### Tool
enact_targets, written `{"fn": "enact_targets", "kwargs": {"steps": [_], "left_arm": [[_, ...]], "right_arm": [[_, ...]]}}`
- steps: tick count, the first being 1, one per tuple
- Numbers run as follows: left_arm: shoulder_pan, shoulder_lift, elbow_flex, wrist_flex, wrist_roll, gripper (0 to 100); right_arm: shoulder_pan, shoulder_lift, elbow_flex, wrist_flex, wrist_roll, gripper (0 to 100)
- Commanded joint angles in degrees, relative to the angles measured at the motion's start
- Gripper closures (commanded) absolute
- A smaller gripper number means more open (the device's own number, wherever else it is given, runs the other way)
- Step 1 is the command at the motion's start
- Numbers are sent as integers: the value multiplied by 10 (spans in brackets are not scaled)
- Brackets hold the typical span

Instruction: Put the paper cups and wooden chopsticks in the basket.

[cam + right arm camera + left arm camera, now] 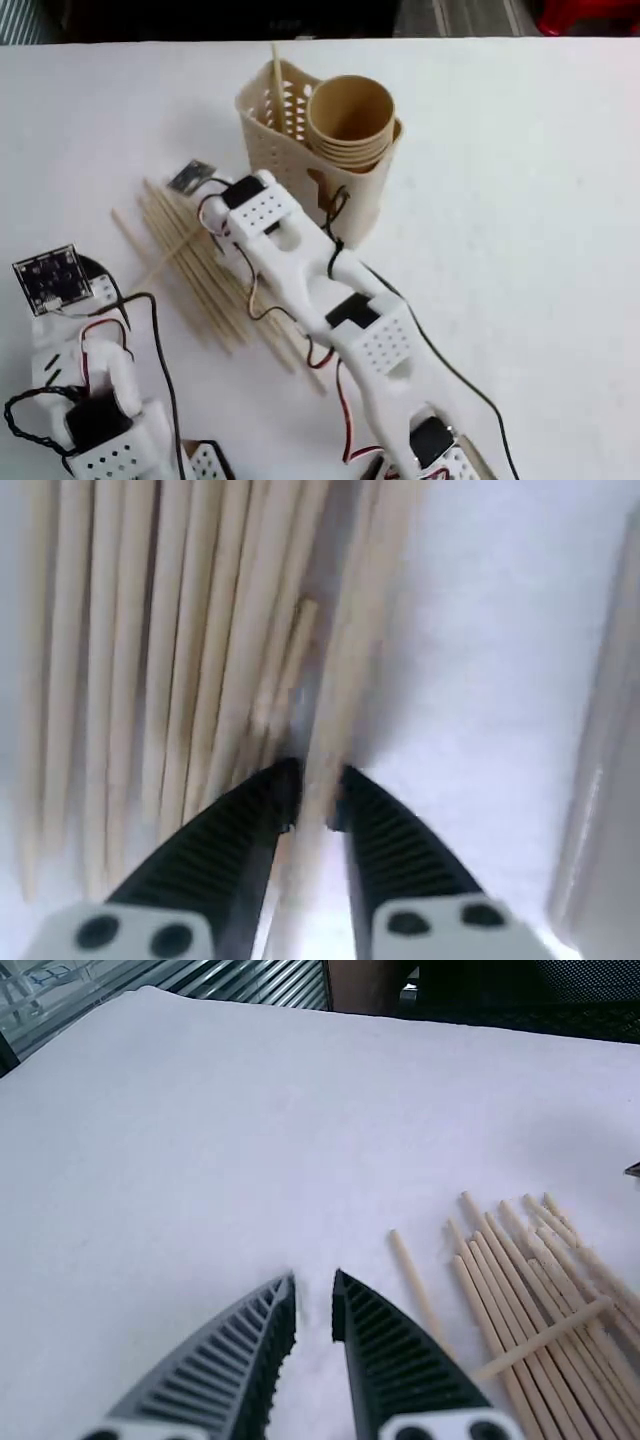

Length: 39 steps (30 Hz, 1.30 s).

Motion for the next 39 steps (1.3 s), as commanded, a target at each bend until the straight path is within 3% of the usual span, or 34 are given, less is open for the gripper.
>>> {"fn": "enact_targets", "kwargs": {"steps": [1, 18, 23, 30, 39], "left_arm": [[-1, -8, -4, -13, 3, 916], [-1, -8, -4, -13, 2, 916], [-1, -8, -4, -14, 2, 916], [-1, -8, -4, -14, 2, 916], [-1, -8, -4, -15, 2, 916]], "right_arm": [[-15, -8, -5, 11, 6, 981], [-14, -63, -4, 143, 5, 950], [-15, -63, -7, 128, 1, 772], [-13, -58, -4, 24, 0, 861], [-14, -3, -9, -35, 0, 872]]}}
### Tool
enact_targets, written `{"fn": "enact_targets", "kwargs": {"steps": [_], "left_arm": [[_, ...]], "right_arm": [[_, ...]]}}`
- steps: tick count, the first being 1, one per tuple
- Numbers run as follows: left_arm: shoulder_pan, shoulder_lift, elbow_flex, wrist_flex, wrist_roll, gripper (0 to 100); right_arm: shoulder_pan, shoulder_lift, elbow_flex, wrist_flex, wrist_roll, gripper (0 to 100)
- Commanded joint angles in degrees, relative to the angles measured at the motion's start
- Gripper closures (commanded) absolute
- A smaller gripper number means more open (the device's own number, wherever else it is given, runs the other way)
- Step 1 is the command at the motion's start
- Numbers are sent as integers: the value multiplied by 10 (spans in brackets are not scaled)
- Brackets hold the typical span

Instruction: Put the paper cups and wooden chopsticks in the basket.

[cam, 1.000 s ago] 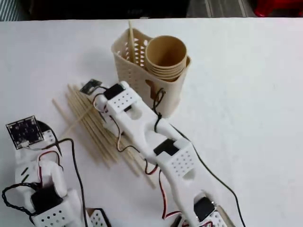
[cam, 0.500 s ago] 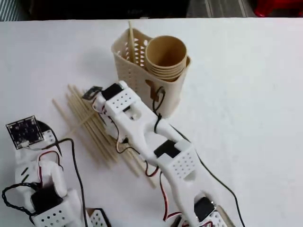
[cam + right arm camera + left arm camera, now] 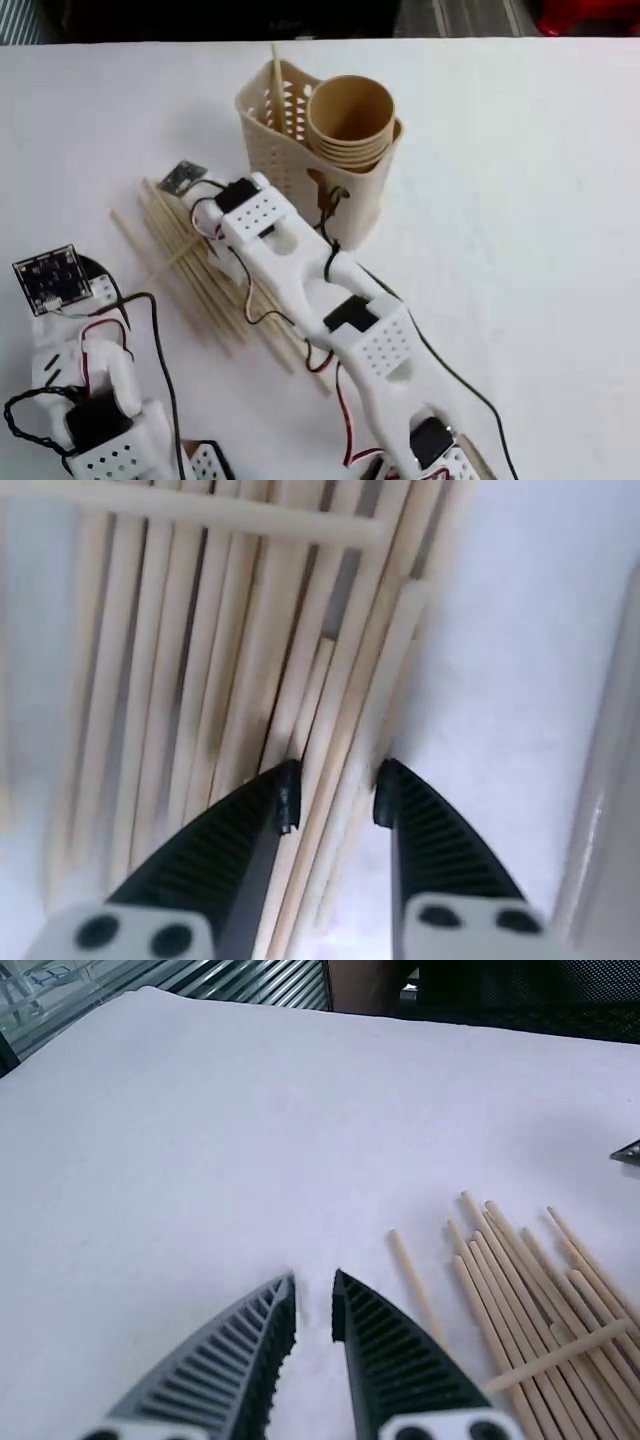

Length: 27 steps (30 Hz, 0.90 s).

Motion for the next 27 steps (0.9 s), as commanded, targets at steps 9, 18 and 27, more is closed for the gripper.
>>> {"fn": "enact_targets", "kwargs": {"steps": [9, 18, 27], "left_arm": [[-1, -8, 5, -27, 2, 916], [-1, -8, 7, -28, 2, 916], [-1, -8, 20, -46, 1, 916]], "right_arm": [[-5, -53, -7, 29, 1, 981], [-4, -146, -5, 111, -25, 981], [-4, -276, -4, 176, -51, 981]]}}
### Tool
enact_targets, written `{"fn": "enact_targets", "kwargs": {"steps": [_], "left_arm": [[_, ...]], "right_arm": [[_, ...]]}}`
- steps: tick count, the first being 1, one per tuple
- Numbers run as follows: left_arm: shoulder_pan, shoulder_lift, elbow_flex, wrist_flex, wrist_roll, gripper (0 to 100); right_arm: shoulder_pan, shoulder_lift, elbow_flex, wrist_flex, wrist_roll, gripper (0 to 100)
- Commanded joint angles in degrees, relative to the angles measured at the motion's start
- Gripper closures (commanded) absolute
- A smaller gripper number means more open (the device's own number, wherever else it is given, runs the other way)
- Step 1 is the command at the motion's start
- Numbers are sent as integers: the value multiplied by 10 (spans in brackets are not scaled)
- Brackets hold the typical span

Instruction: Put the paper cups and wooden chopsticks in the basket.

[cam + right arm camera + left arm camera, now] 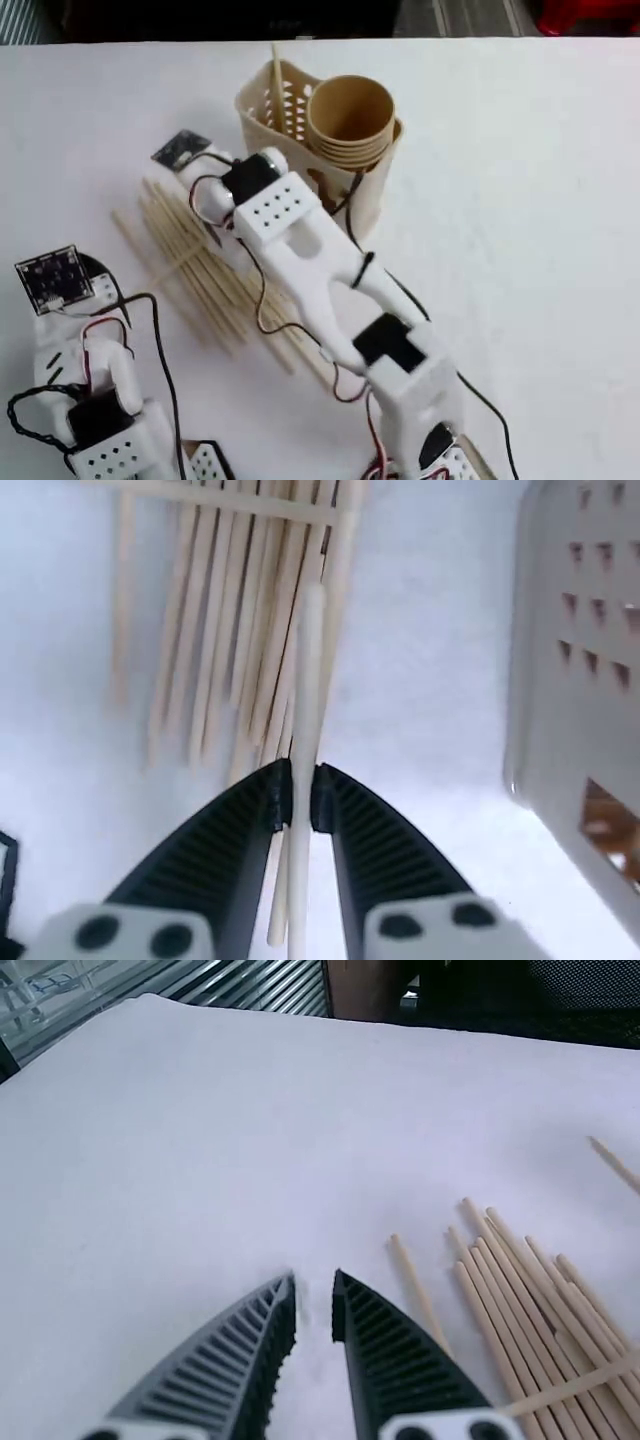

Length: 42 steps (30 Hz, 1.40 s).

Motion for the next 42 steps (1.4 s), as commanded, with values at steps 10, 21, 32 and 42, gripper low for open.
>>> {"fn": "enact_targets", "kwargs": {"steps": [10, 21, 32, 42], "left_arm": [[-2, -8, -3, -14, 1, 916], [-2, -8, -3, -14, 1, 916], [-2, -8, -3, -14, 1, 916], [-2, -8, -3, -14, 1, 916]], "right_arm": [[26, -175, -6, 11, -99, 981], [32, -255, -7, -91, -177, 981], [126, -267, -6, -340, -177, 981], [167, -224, -5, -562, -177, 981]]}}
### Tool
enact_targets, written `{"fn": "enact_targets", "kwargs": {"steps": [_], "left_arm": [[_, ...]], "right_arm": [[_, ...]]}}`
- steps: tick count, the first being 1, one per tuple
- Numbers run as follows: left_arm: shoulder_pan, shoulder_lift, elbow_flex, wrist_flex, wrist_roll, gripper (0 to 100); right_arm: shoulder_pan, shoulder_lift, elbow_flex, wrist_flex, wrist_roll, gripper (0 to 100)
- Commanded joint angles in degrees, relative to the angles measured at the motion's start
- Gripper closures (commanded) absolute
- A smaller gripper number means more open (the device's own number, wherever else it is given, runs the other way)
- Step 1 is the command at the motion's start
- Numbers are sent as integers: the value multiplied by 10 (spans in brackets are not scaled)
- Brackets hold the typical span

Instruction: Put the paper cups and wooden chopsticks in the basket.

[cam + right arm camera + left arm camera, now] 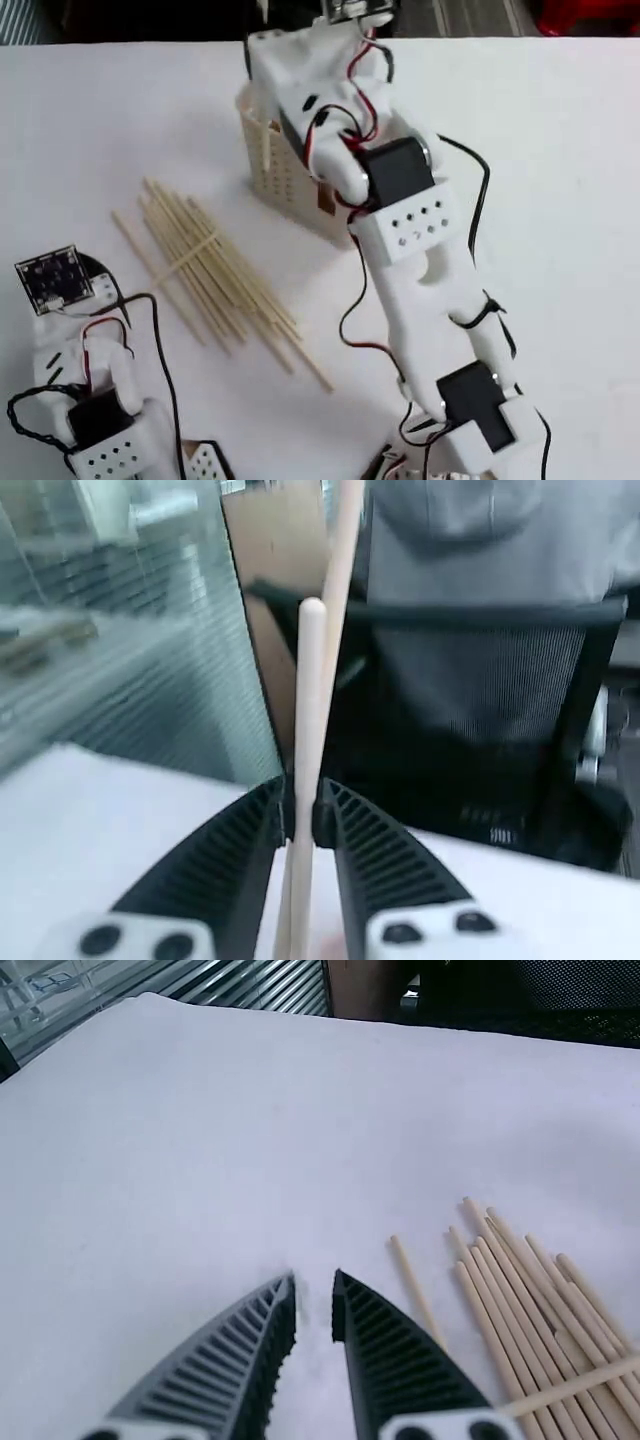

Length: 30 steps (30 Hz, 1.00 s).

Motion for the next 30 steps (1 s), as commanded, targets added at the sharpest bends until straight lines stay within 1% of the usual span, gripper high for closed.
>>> {"fn": "enact_targets", "kwargs": {"steps": [1, 5, 9, 13, 16, 21, 24, 27, 30], "left_arm": [[-2, -8, -3, -14, 1, 916], [-2, -8, -3, -14, 1, 916], [-2, -8, -3, -14, 1, 916], [-2, -8, -3, -14, 1, 916], [-2, -8, -3, -14, 1, 916], [-2, -8, -3, -14, 1, 916], [-2, -8, -3, -14, 1, 916], [-2, -8, -2, -14, 1, 916], [-2, -8, -2, -14, 1, 916]], "right_arm": [[22, 23, -6, -77, -4, 981], [38, 52, -6, -159, -4, 981], [38, 67, -6, -177, -4, 981], [45, 90, -4, -174, -4, 981], [51, 99, 25, -174, -1, 981], [38, 95, 89, -174, 92, 974], [31, 65, 110, -170, 94, 910], [20, 21, 117, -137, 94, 845], [6, -25, 117, -80, 94, 854]]}}
